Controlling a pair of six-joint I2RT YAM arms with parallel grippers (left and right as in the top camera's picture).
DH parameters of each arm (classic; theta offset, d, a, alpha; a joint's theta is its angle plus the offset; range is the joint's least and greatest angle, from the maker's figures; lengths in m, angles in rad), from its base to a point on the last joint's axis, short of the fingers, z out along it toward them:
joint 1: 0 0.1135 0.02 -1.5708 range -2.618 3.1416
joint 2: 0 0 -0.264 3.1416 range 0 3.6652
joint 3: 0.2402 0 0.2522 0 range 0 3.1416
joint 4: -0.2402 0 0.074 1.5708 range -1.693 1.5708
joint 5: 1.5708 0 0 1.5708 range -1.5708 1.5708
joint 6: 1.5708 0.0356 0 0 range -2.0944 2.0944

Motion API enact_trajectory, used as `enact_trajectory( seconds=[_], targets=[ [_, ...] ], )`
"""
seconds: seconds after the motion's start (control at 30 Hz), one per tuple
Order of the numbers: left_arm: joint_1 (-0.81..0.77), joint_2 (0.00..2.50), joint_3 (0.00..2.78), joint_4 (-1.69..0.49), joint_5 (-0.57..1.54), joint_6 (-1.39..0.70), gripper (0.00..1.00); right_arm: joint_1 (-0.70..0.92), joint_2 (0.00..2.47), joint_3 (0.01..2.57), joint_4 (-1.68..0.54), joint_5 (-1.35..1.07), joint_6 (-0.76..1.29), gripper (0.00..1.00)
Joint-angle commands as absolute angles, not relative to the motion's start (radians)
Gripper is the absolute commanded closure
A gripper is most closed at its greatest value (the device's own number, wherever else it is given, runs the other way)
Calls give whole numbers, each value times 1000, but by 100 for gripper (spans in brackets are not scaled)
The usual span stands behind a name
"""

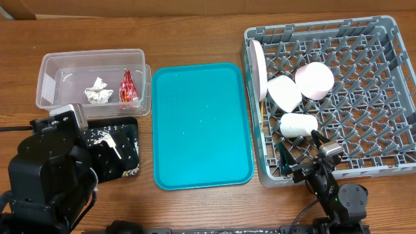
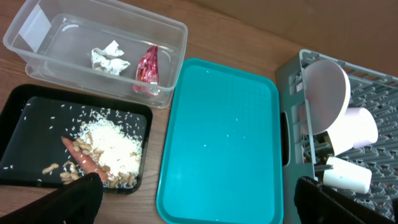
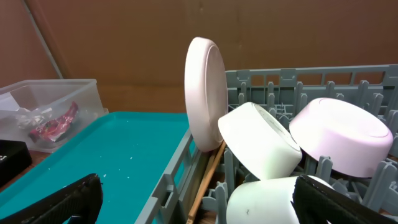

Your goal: Sort waste into correct bins and load items into the dishwasher

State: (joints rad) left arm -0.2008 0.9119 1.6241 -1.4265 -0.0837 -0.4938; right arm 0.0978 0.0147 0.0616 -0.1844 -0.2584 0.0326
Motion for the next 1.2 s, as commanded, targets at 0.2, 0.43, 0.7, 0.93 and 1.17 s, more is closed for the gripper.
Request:
enact_trajectory(
  seconds=[0.2,0.43,0.7,0.93,1.17],
  targets=[
    [-200,909,1622,-1496,-93,-471,0,90,3,57,-180,-264,29,0],
    [-195,879,1582,-1478,-156,-465,0,90,3,57,-180,-264,29,0],
    [-150,628,1199,-1014,-61,-236,0,90,3,57,-180,-264,29,0],
    [-125,387,778,-693,-13,-133,0,90,3,57,-180,-264,29,0],
    [-125,163,371,-437,82,-135,0,90,3,57,-180,-264,29,0]
  ],
)
